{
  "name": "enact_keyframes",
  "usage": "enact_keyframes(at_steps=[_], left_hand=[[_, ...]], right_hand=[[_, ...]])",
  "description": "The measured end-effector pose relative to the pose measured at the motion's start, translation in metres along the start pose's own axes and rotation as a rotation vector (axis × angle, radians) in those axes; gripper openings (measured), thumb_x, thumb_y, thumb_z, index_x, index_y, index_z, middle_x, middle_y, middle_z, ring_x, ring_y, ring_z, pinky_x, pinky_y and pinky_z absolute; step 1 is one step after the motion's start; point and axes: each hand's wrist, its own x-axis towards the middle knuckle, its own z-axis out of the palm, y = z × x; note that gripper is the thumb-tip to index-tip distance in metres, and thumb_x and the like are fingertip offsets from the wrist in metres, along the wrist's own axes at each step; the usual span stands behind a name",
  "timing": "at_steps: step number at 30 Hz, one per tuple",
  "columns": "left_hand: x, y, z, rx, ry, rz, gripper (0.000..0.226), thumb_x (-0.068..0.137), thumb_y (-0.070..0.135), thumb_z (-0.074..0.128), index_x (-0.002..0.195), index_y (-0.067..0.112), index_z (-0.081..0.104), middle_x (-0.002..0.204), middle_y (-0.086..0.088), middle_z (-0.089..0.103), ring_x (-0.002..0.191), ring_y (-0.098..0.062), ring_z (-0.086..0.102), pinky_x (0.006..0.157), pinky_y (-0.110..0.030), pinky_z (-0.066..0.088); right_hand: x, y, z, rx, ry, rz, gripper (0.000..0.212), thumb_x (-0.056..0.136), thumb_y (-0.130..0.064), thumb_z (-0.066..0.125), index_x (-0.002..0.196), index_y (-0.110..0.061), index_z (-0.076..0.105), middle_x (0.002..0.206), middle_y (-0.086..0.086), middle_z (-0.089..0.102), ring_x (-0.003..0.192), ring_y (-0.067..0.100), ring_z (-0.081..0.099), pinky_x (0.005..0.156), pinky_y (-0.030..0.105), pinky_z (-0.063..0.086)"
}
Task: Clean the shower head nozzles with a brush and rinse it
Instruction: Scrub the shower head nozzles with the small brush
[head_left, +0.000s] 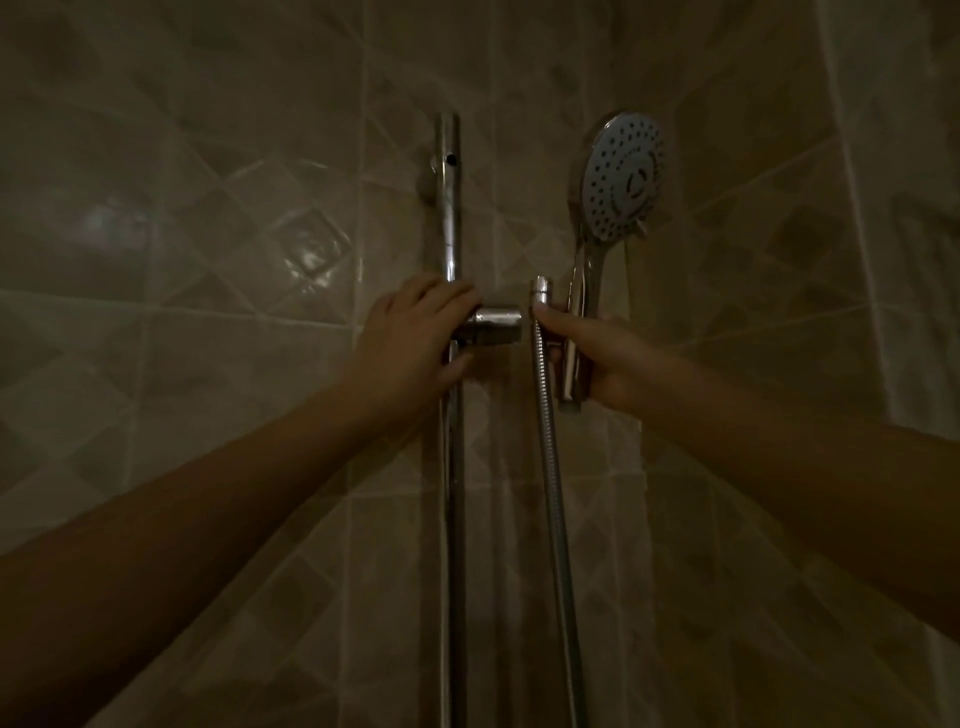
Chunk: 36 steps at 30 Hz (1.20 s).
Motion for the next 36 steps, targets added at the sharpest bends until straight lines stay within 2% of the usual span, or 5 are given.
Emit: enact_keyframes(at_steps=[6, 12, 17, 28, 36], left_hand=[[0.004, -0.001, 0.004, -0.091, 0.112, -0.007, 0.047, 0.079, 0.026, 0.066, 0.125, 0.023, 0.055, 0.129, 0.006, 0.058, 0.116, -0.022, 0.044, 0.091, -0.035, 0.036], [0.001, 0.002, 0.012, -0.183, 0.196, -0.052, 0.044, 0.078, 0.022, 0.068, 0.121, 0.024, 0.058, 0.124, 0.007, 0.061, 0.100, -0.017, 0.043, 0.085, -0.035, 0.042], [0.001, 0.000, 0.012, -0.172, 0.184, -0.047, 0.045, 0.079, 0.024, 0.067, 0.123, 0.027, 0.055, 0.126, 0.009, 0.059, 0.096, -0.004, 0.028, 0.081, -0.026, 0.031], [-0.007, 0.004, 0.019, -0.144, 0.184, -0.066, 0.050, 0.085, 0.021, 0.059, 0.134, 0.021, 0.047, 0.138, 0.005, 0.052, 0.114, -0.019, 0.039, 0.094, -0.027, 0.031], [-0.013, 0.014, 0.015, -0.016, 0.097, -0.071, 0.059, 0.085, 0.017, 0.057, 0.140, 0.014, 0.037, 0.144, -0.005, 0.044, 0.126, -0.028, 0.039, 0.107, -0.038, 0.031]], right_hand=[[0.017, -0.022, 0.014, -0.064, 0.066, -0.063, 0.049, 0.077, -0.025, 0.074, 0.119, -0.009, 0.054, 0.086, 0.005, 0.066, 0.067, 0.016, 0.066, 0.049, 0.026, 0.053], [0.022, -0.023, 0.018, -0.143, 0.046, -0.095, 0.013, 0.080, -0.018, 0.072, 0.083, -0.011, 0.061, 0.071, 0.003, 0.063, 0.053, 0.010, 0.062, 0.046, 0.020, 0.053], [0.024, -0.024, 0.026, -0.243, 0.019, -0.111, 0.037, 0.079, -0.023, 0.073, 0.108, -0.004, 0.060, 0.084, 0.008, 0.067, 0.068, 0.016, 0.065, 0.051, 0.023, 0.054], [0.020, -0.024, 0.025, -0.246, -0.085, 0.039, 0.020, 0.087, -0.029, 0.062, 0.096, -0.011, 0.063, 0.077, 0.002, 0.060, 0.064, 0.012, 0.058, 0.060, 0.025, 0.052], [0.006, -0.025, 0.017, -0.100, -0.116, 0.184, 0.029, 0.086, -0.036, 0.064, 0.067, -0.015, 0.057, 0.052, -0.005, 0.052, 0.042, 0.004, 0.046, 0.041, 0.015, 0.045]])
